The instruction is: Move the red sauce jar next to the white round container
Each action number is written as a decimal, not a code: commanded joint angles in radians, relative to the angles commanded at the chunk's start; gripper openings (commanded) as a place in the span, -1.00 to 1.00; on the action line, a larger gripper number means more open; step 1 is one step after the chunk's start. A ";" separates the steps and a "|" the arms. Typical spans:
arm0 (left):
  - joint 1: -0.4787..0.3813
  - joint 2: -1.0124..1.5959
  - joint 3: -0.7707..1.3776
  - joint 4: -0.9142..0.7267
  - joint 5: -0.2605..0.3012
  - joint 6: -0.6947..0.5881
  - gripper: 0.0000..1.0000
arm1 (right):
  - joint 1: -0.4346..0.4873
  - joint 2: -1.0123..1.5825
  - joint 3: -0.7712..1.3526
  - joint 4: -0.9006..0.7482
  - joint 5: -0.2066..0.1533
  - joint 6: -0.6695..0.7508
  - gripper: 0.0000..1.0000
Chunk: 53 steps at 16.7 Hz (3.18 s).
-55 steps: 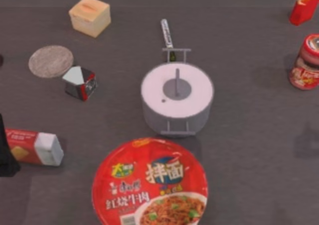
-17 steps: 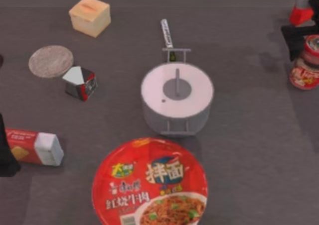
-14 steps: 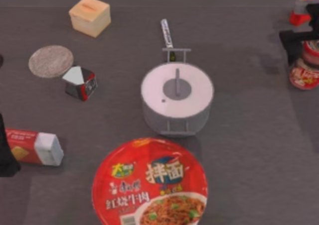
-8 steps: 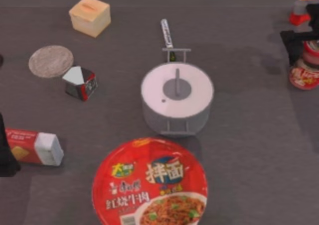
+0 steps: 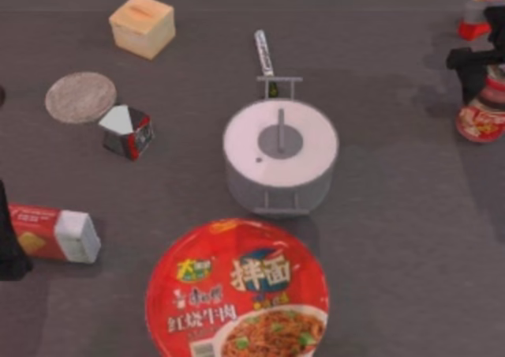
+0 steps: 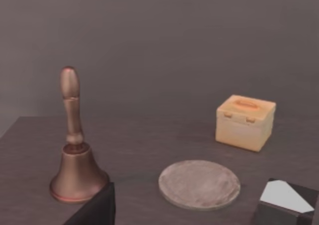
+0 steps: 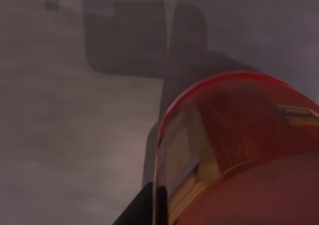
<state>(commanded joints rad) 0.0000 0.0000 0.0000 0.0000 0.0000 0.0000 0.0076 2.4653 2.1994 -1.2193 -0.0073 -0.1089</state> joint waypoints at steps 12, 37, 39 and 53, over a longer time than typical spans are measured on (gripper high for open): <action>0.000 0.000 0.000 0.000 0.000 0.000 1.00 | -0.003 -0.004 -0.002 -0.001 0.000 0.001 -1.00; 0.000 0.000 0.000 0.000 0.000 0.000 1.00 | 0.212 -0.380 -0.389 0.012 0.028 0.318 -1.00; 0.000 0.000 0.000 0.000 0.000 0.000 1.00 | 0.261 -0.362 -0.394 0.040 0.036 0.383 -1.00; 0.000 0.000 0.000 0.000 0.000 0.000 1.00 | 0.281 -0.312 -0.529 0.227 0.039 0.406 -1.00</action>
<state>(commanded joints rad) 0.0000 0.0000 0.0000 0.0000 0.0000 0.0000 0.2886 2.1528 1.6699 -0.9919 0.0321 0.2968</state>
